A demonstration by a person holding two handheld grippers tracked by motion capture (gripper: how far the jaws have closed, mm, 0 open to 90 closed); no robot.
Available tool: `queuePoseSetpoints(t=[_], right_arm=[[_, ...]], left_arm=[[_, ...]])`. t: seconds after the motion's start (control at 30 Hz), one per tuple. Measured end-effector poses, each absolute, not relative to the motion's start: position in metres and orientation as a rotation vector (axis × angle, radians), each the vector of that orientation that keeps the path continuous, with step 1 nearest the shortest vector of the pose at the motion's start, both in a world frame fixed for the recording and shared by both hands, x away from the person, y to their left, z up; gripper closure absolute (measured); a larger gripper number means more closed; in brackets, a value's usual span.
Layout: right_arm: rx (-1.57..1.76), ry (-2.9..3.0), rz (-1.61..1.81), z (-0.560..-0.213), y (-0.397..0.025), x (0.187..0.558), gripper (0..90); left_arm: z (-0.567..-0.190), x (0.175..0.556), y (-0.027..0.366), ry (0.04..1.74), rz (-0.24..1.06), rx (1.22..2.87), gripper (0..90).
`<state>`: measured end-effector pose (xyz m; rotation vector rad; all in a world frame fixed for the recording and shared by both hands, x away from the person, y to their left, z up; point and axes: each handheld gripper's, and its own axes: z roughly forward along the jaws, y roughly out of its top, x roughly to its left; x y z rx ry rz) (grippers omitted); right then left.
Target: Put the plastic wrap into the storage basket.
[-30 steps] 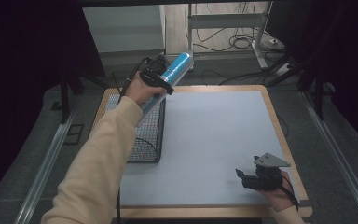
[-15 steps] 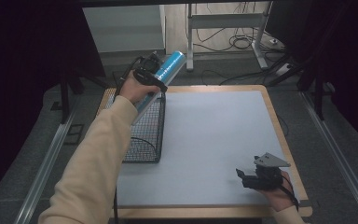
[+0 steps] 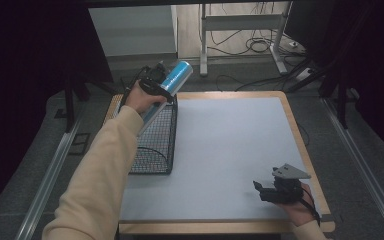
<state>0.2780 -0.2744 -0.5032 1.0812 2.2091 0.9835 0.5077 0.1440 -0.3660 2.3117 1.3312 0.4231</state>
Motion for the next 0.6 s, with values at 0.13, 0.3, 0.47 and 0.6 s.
queuePoseSetpoints(t=[0.13,0.3,0.47,0.6], right_arm=[[1.086,2.208,0.98,-0.504,-0.275,0.278,15.8],[1.088,2.208,0.975,-0.504,-0.274,0.278,15.8],[1.087,2.212,0.973,-0.505,-0.274,0.278,15.9],[1.083,2.21,0.978,-0.504,-0.274,0.278,15.9]], left_arm=[[-0.374,0.512,0.146,1.333,0.413,2.315,31.7],[-0.383,0.516,0.148,1.338,0.406,2.322,31.6],[-0.4,0.52,0.146,1.348,0.397,2.368,31.6],[-0.411,0.524,0.146,1.361,0.408,2.392,31.6]])
